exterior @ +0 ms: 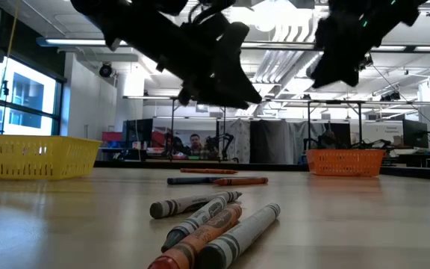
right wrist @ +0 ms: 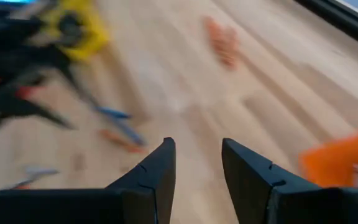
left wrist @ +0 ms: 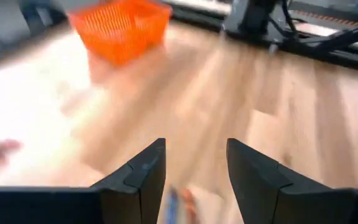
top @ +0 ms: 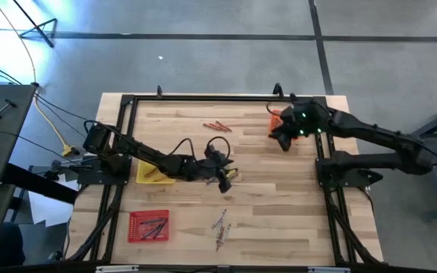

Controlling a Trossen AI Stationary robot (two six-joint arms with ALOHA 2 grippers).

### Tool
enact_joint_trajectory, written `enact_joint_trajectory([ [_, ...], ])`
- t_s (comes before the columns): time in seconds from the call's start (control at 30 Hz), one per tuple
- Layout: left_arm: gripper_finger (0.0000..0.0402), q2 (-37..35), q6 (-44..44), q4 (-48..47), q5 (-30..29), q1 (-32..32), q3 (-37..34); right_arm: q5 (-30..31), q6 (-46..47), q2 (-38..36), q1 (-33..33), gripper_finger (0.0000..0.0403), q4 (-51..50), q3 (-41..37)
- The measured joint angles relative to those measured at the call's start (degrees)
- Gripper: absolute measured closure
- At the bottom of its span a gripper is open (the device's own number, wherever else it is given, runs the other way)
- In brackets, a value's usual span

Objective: Sort crayons
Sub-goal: Put the blue crayon into the red bin

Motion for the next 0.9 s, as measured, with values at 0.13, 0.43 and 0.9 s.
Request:
enact_joint_trajectory([
  [0.13, 0.0247, -0.01, -6.13, -0.60, 5.33, 0.27, 0.00, 1.06, 4.15, -4.52, 8.15, 0.0278, 1.78, -0.05],
  [0.43, 0.0247, -0.07, -10.34, -20.71, 8.90, -1.66, 0.02, 12.36, 12.88, -6.08, 28.66, 0.0277, 2.48, -0.10],
  [0.9, 0.0248, -0.06, -9.25, -31.40, 5.02, -2.43, 0.02, 27.17, 16.35, -1.24, 42.16, 0.0277, 2.59, -0.14],
])
